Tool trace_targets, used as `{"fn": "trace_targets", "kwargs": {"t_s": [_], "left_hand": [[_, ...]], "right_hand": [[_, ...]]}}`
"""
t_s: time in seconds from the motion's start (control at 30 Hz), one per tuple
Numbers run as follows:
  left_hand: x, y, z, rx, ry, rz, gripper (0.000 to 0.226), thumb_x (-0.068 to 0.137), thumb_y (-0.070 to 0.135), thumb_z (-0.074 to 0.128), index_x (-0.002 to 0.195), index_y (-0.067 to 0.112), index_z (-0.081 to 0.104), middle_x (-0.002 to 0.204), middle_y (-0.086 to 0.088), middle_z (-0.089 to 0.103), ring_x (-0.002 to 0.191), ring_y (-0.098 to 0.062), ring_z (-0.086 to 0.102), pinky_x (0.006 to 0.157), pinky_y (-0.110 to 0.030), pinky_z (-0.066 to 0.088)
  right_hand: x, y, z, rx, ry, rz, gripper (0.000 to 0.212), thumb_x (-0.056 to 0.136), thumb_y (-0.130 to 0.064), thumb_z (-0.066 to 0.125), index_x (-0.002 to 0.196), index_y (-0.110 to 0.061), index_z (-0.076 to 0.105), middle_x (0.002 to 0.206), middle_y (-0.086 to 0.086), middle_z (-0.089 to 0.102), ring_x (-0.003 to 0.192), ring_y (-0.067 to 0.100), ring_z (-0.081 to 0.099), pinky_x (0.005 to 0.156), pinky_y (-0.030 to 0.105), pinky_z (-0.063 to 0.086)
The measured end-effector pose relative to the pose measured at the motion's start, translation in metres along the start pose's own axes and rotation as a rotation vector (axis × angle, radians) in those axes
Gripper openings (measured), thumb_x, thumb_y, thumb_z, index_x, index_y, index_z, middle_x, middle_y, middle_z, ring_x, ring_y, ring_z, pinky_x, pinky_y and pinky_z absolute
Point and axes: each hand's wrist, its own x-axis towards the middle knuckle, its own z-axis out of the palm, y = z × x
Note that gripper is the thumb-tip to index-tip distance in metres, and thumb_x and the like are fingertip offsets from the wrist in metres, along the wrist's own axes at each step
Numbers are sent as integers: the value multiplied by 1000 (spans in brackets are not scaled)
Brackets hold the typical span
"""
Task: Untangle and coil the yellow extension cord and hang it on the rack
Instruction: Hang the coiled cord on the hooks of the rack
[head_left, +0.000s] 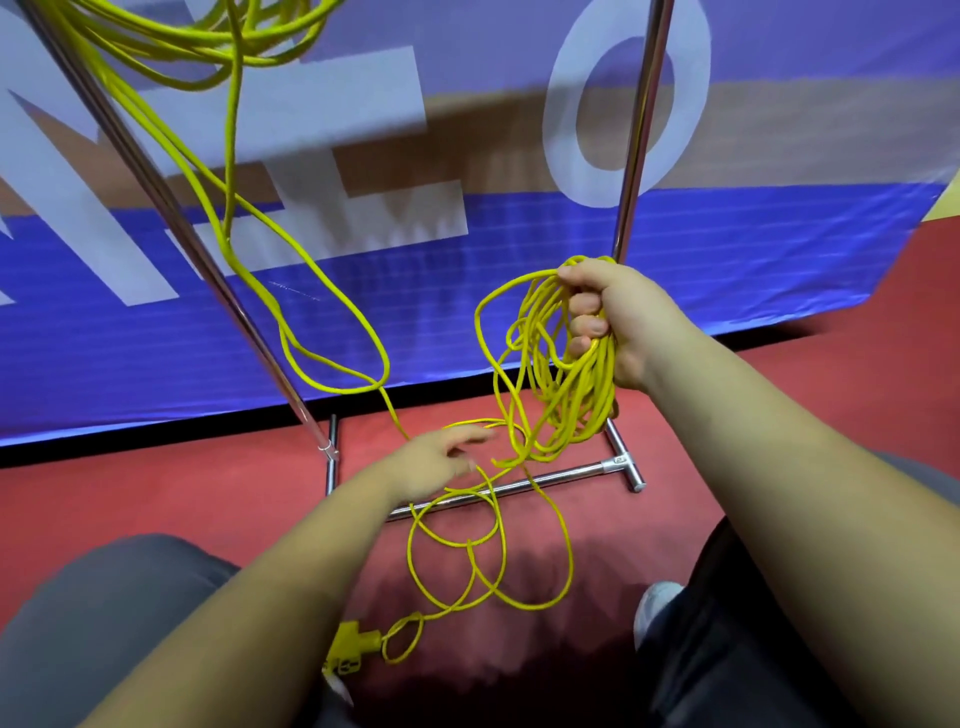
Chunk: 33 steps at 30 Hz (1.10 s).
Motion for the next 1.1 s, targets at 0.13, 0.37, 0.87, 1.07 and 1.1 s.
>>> {"fn": "trace_targets", "kwargs": {"t_s": [0.13, 0.37, 0.87, 1.07, 1.1], "left_hand": [[-9, 15, 32, 105, -333, 114, 45, 92, 10, 74, 134, 23, 64, 111, 20, 63, 101, 1, 59, 87, -8, 43], [-14, 2, 68, 690, -720, 21, 25, 93, 27, 71, 117, 26, 74, 120, 1, 74, 111, -24, 68, 93, -36, 54], [0, 36, -56, 906, 222, -12, 20, 95, 40, 67, 103, 25, 76, 98, -7, 74, 100, -32, 70, 75, -34, 51], [-33, 111, -139, 770, 439, 53, 50, 88, 67, 64, 67, 22, 56, 60, 1, 62, 71, -21, 64, 60, -32, 47], [-45, 124, -150, 646, 463, 85, 49, 90, 65, 64, 68, 21, 61, 60, 1, 66, 66, -13, 64, 61, -29, 48]], "right_hand": [[0, 1, -2, -37, -27, 25, 27, 103, -30, 61, 77, -23, 57, 60, -10, 30, 40, 7, 25, 41, 21, 31], [-9, -12, -1, -67, -115, 51, 27, 106, -35, 55, 83, -20, 56, 59, -11, 29, 37, 5, 23, 40, 19, 27], [-12, -9, -11, -538, -156, 56, 21, 99, -32, 66, 88, -16, 60, 62, -4, 33, 43, 11, 23, 43, 24, 28], [-11, 2, -6, -754, -78, -43, 15, 92, -21, 70, 80, -14, 63, 61, 4, 41, 44, 18, 32, 42, 27, 35], [-10, 3, -4, -775, -63, -58, 13, 90, -20, 70, 81, -12, 64, 62, 6, 43, 43, 18, 34, 42, 27, 36]]}}
